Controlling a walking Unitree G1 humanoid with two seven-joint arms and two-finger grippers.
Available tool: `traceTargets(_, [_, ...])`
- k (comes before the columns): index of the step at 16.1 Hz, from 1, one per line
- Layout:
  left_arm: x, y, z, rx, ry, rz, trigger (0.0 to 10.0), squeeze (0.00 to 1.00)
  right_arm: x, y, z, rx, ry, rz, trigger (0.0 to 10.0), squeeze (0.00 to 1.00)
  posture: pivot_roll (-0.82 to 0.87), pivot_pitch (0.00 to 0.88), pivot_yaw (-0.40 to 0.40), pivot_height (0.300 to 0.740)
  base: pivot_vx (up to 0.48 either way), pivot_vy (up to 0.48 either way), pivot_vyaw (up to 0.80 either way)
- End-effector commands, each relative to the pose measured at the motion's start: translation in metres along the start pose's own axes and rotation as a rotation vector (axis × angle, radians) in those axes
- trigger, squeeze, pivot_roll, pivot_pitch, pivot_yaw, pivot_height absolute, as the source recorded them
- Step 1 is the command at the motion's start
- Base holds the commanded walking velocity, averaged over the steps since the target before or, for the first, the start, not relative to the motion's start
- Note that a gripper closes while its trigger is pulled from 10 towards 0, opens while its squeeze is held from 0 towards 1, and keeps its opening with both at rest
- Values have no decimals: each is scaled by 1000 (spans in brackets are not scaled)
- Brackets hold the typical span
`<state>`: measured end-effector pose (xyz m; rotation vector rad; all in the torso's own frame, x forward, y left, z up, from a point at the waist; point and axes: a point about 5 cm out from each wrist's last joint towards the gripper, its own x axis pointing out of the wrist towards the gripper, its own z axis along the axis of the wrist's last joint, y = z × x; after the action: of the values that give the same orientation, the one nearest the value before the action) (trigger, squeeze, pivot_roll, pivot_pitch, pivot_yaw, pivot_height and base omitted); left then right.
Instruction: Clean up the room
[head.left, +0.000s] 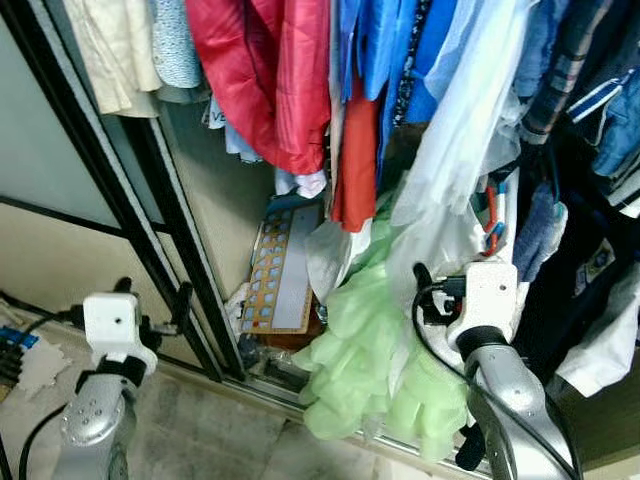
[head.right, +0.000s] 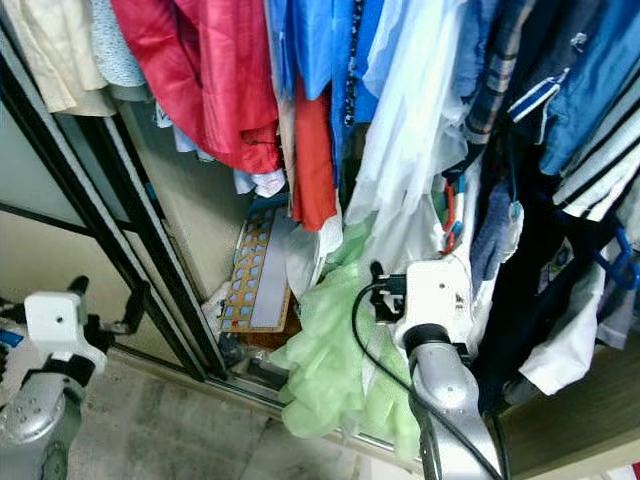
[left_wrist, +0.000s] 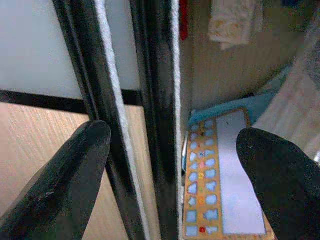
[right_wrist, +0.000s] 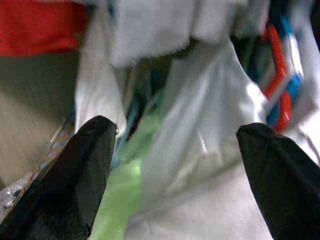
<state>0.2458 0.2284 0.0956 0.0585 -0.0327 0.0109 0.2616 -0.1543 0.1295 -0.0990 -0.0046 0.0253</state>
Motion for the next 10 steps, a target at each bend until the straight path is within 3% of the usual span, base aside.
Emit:
traceTargets(1, [-1,6,-1,10,2,25,10000,0,-4,-2,-4,-2,-4,3,10000,0,40,22,6,740,0,0,0])
traceTargets(6, [4,-7,5,-33,-29,-27,10000,0,-9,-9,-10,-48,-33,-36,10000,0,32,4,6,740,0,0,0])
traceTargets(10, [8,-8,6,-38,-30,-31,10000,0,-10,-8,-11,-95,-38,-22,10000,0,20,0,2,740,0,0,800])
